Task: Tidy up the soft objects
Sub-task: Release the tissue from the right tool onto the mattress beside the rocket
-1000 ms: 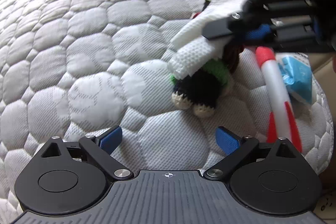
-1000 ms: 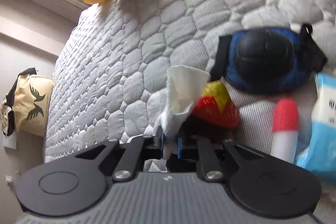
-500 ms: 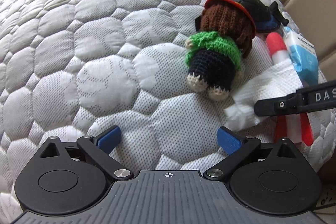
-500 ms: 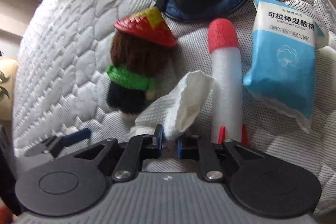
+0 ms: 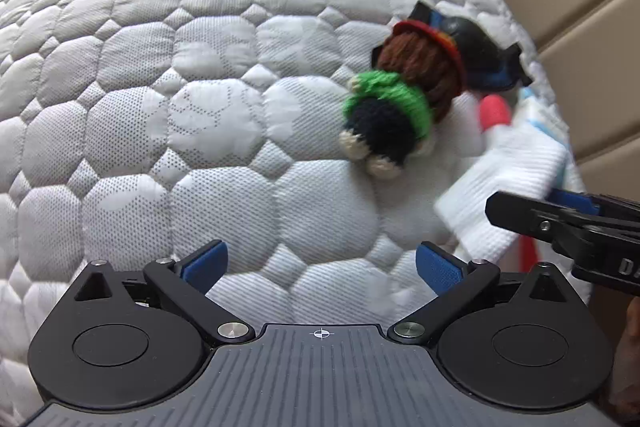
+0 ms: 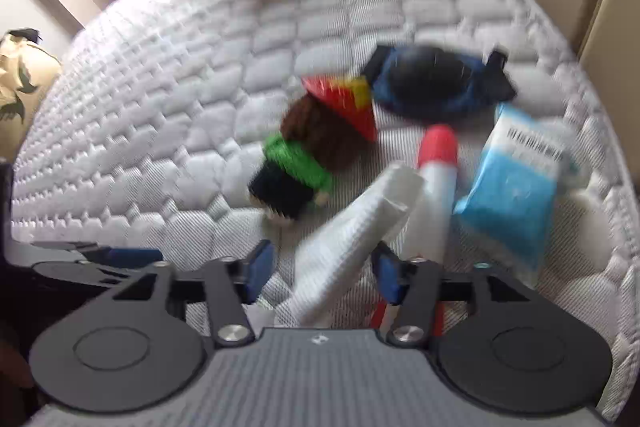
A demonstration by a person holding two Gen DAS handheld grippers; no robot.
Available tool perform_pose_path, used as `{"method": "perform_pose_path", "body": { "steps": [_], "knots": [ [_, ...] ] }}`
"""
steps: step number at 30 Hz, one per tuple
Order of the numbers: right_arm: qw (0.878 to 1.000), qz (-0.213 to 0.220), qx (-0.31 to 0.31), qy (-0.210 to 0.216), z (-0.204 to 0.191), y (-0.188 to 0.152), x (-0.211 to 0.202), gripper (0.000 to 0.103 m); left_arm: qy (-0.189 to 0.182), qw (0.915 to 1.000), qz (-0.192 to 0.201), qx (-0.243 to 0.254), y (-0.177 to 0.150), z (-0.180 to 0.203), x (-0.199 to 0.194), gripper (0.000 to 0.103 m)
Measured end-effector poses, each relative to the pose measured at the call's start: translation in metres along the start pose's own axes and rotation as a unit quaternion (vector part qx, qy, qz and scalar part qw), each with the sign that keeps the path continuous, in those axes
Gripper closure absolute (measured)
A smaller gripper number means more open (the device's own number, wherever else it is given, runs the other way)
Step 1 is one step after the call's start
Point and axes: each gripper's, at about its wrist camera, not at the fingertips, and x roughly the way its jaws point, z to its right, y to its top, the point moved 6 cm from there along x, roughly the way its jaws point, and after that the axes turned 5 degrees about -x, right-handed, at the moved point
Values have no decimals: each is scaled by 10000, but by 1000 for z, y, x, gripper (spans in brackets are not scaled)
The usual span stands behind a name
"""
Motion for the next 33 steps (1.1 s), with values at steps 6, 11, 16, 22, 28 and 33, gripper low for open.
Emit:
{"method": "perform_pose_path", "body": {
  "steps": [6,11,16,22,28,33],
  "knots": [
    [9964,627,-120,-560,8,3,-64,13,420,9988,113,-234,-8,42,-51,0],
    [9915,1017,-72,-806,17,4,-132,0,528,9970,404,385,-8,90,-100,0],
    [9929,751,186,-903,29,6,-152,0,818,9920,548,794,-1,113,-116,0],
    [9922,98,537,-1125,34,13,-150,0,1124,9893,519,777,3,114,-142,0],
    [9895,-219,864,-1141,25,18,-150,0,1224,9891,220,791,-4,112,-147,0],
    [9864,-553,797,-1328,25,3,-142,0,1010,9890,-221,1056,-17,124,-127,0]
  ]
}}
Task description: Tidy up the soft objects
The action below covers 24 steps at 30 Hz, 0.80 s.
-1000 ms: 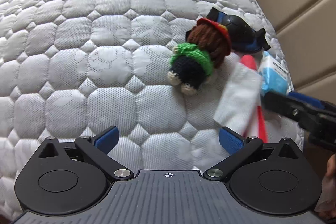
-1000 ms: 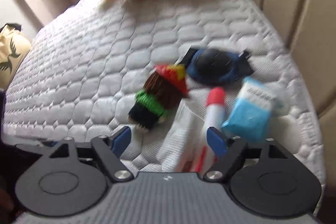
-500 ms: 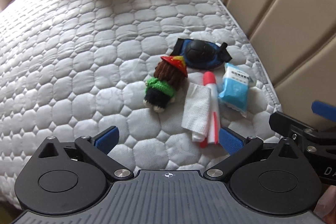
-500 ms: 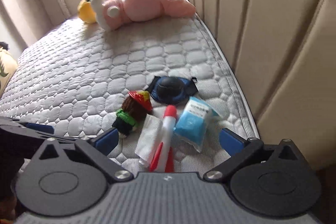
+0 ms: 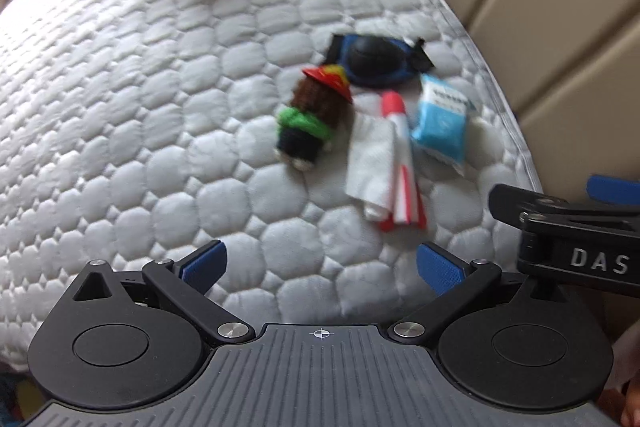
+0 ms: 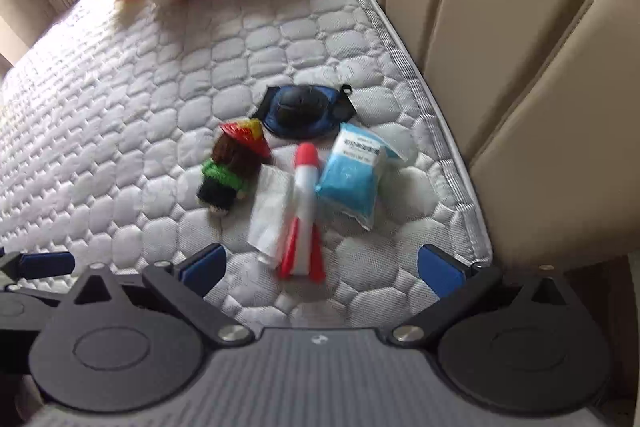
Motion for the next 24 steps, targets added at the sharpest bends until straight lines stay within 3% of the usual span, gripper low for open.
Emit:
{"method": "perform_pose_path", "body": {
  "steps": [7,24],
  "knots": [
    [9995,-94,142,-280,18,-15,-4,0,-173,9997,-181,18,-17,22,16,0],
    [9995,-215,132,-195,25,-15,0,0,-225,9995,-217,32,-18,29,15,0]
  ]
}}
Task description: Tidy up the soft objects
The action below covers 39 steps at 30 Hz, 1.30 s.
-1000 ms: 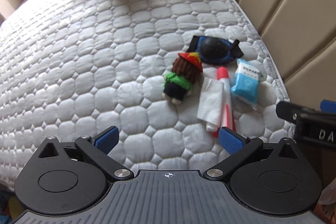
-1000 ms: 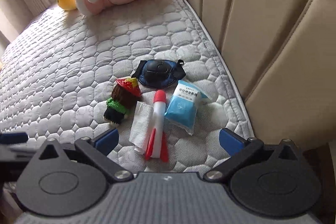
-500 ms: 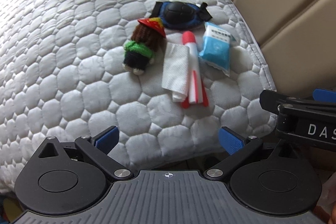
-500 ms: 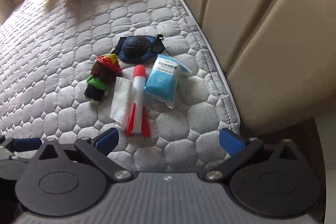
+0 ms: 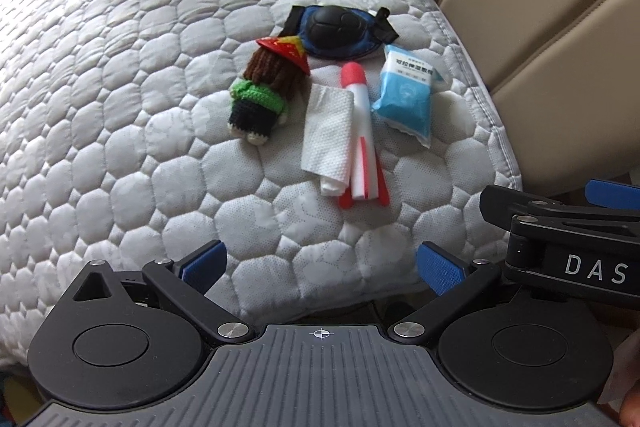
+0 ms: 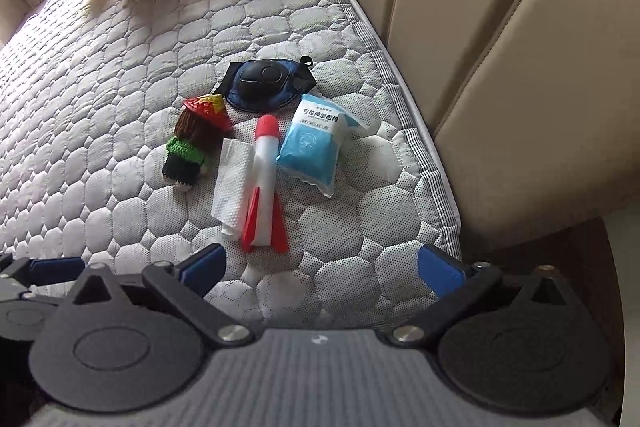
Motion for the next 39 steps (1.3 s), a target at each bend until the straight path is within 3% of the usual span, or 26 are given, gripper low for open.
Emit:
{"method": "perform_pose_path", "body": {
  "steps": [18,39],
  "knots": [
    [9997,-151,-157,101,-1,-8,5,0,102,9984,-226,-514,-15,-12,5,0],
    [9994,67,-255,217,-2,5,-5,0,362,9972,146,-632,-5,-19,-15,0]
  ]
}}
